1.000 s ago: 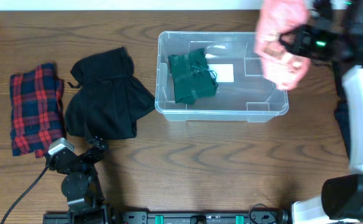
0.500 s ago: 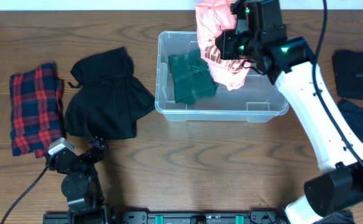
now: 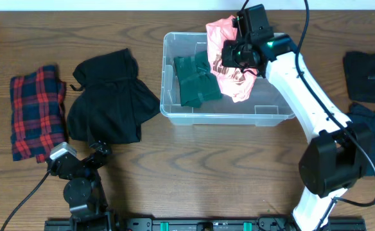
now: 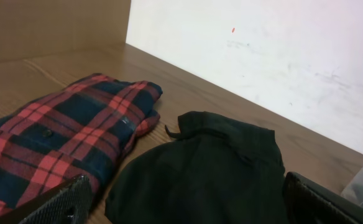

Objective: Pack container
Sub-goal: 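Lift the pink shirt into the bin beside the green bundle, release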

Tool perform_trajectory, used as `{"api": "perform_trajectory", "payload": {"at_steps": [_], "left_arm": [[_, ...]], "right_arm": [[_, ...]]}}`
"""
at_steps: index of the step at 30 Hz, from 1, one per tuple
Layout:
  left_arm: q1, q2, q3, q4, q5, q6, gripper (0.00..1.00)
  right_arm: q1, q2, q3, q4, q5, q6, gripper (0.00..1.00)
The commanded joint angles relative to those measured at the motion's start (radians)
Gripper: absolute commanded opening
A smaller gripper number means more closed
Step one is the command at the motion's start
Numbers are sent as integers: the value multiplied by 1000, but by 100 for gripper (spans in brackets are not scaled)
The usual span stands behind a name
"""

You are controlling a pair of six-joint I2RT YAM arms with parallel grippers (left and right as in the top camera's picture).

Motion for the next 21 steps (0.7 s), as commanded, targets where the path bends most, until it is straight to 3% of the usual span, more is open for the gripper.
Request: {"api": "perform_trajectory", "payload": {"at_steps": [1, 18, 20, 21], "left_arm": [[-2, 0, -20, -36, -27, 0, 98], [-2, 0, -20, -36, -27, 0, 98], [-2, 0, -20, -36, -27, 0, 98], [-2, 0, -20, -36, -27, 0, 98]], "right_arm": [[-12, 19, 11, 8, 42, 19, 1], [-53, 118, 4, 3, 41, 63, 2], [-63, 118, 3, -10, 42, 63, 10], [-66, 118, 3, -18, 42, 62, 20]]}}
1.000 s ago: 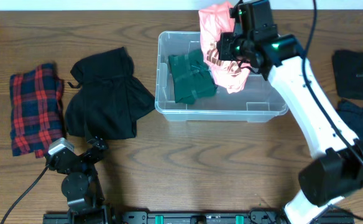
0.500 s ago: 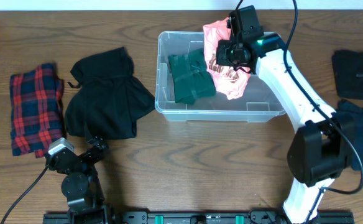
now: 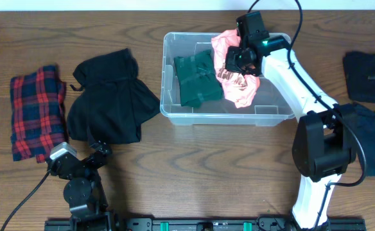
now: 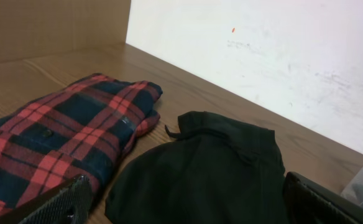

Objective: Pack container
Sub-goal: 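Lift the pink shirt into the bin beside the green bundle, release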

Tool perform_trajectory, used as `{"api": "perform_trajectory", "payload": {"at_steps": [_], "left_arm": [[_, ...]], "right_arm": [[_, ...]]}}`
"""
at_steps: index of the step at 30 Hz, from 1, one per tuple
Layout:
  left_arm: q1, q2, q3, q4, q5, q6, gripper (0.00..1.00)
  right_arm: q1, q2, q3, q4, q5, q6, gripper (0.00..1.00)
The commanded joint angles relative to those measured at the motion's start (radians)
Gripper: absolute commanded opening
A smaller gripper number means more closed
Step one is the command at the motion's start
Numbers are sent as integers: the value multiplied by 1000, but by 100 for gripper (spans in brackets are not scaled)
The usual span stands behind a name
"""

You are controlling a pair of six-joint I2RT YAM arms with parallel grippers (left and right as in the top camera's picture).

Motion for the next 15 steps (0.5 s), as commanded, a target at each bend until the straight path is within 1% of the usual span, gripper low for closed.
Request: {"api": "perform_trajectory", "payload": {"at_steps": [1, 8, 15], "left_arm": [[-2, 0, -20, -36, -27, 0, 98], [-2, 0, -20, -36, -27, 0, 98], [-2, 0, -20, -36, -27, 0, 98]], "right_arm": [[-26, -4, 3, -16, 10, 12, 23], [-34, -4, -25, -14, 34, 9, 28], [-37, -3, -34, -15, 34, 9, 29]]}}
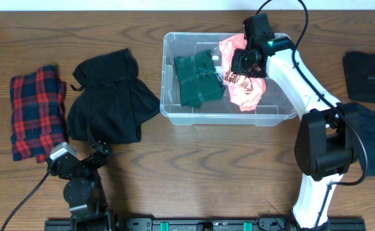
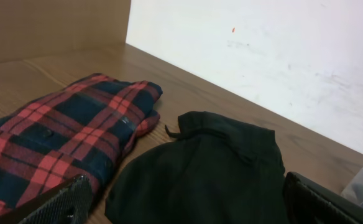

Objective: Pack container
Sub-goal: 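Lift the pink shirt into the bin beside the green bundle, release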

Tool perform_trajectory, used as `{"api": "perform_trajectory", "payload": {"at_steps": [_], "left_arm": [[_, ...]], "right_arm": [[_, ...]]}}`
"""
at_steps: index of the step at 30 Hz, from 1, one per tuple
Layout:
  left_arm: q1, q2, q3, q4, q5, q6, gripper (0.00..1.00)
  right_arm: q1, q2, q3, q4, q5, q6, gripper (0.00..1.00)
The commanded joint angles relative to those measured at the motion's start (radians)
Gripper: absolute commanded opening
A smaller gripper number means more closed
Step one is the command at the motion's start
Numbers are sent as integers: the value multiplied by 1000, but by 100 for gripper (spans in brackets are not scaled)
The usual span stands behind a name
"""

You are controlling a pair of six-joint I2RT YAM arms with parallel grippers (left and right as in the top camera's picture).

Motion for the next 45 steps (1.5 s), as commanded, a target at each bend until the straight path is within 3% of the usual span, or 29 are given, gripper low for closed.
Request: {"api": "perform_trajectory", "payload": {"at_steps": [1, 3, 4, 5, 9, 18, 22, 26, 28, 30, 31, 45], "left_arm": [[-2, 0, -20, -37, -27, 0, 98], [-2, -1, -20, -36, -27, 0, 98], [-2, 0, -20, -36, -27, 0, 98], [-2, 0, -20, -36, -27, 0, 98], [-2, 0, -20, -36, -27, 0, 98], [-2, 0, -20, -36, -27, 0, 98], [-2, 0, -20, -36, -27, 0, 98], [-2, 0, -20, -36, -27, 0, 98], [-2, 0, -20, -37, -27, 0, 98], [-2, 0, -20, -36, -27, 0, 98], [-2, -1, -20, -36, -27, 0, 98], [-2, 0, -20, -37, -27, 0, 98]], "right_arm": [[-10, -3, -6, 1, 19, 7, 29], [-14, -3, -7, -2, 19, 7, 32], [-16, -3, -7, -3, 20, 7, 40], [-19, -3, -7, -3, 21, 7, 59], [-29, -3, -7, -3, 21, -32, 97], [-69, -38, -4, -9, 11, -243, 99], [-71, -120, -4, -21, -17, -271, 99], [-70, -186, -4, -22, -43, -274, 86], [-70, -195, -4, -23, -44, -274, 59], [-66, -192, -5, -29, -56, -275, 10], [-64, -187, -6, -33, -61, -275, 1], [-18, -20, -13, -36, -25, -379, 5]]}}
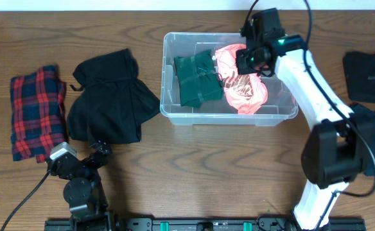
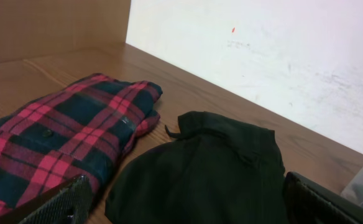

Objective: Pack container
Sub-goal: 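Lift the pink shirt into the bin beside the green bundle, release, then move the right gripper to the black folded cloth and grasp it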

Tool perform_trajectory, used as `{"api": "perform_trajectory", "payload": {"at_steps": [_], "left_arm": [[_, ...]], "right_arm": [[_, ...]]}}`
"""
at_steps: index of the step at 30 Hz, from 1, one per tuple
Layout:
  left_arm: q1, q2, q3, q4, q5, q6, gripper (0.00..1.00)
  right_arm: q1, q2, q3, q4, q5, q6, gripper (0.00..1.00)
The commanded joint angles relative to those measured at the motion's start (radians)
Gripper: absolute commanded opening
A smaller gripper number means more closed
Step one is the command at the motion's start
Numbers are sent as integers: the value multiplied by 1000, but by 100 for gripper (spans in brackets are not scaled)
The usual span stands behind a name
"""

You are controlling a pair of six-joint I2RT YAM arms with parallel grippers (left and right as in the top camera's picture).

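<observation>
A clear plastic container [image 1: 167, 77] stands at the table's back middle. A folded dark green garment [image 1: 197, 80] lies in its left half and a pink garment [image 1: 244, 90] is spread in its right half. My right gripper [image 1: 248, 63] hangs over the pink garment's upper part, touching or just above it; the jaws are not visible. My left gripper [image 2: 181, 208] rests open near the front left edge, fingers wide apart, facing a black garment [image 2: 212, 168] and a red plaid garment [image 2: 63, 137].
Left of the container lie the black garment [image 1: 110, 96] and the red plaid garment [image 1: 36, 112]. At the far right sit a folded black garment [image 1: 367, 77] and a dark blue one beside the right arm's base.
The right gripper has shifted slightly right and back over the container. The pink garment now lies flatter and spread further left, against the green one. The left arm has not moved.
The right gripper first held the pink garment bunched above the container's back rim. Then it held it lower, inside the container's right half. Now the garment lies spread on the container floor beside the green one. The left arm stayed parked throughout.
</observation>
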Motion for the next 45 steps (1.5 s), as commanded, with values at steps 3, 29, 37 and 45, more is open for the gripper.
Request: {"api": "perform_trajectory", "payload": {"at_steps": [3, 29, 37, 45], "left_arm": [[-2, 0, -20, -36, -27, 0, 98], [-2, 0, -20, -36, -27, 0, 98], [-2, 0, -20, -36, -27, 0, 98], [-2, 0, -20, -36, -27, 0, 98]], "right_arm": [[-5, 91, -8, -7, 60, -28, 5], [-49, 7, 51, -43, -87, -26, 26], [-172, -217, 57, -94, -15, -6, 40], [-467, -280, 56, -168, 27, -4, 62]]}}
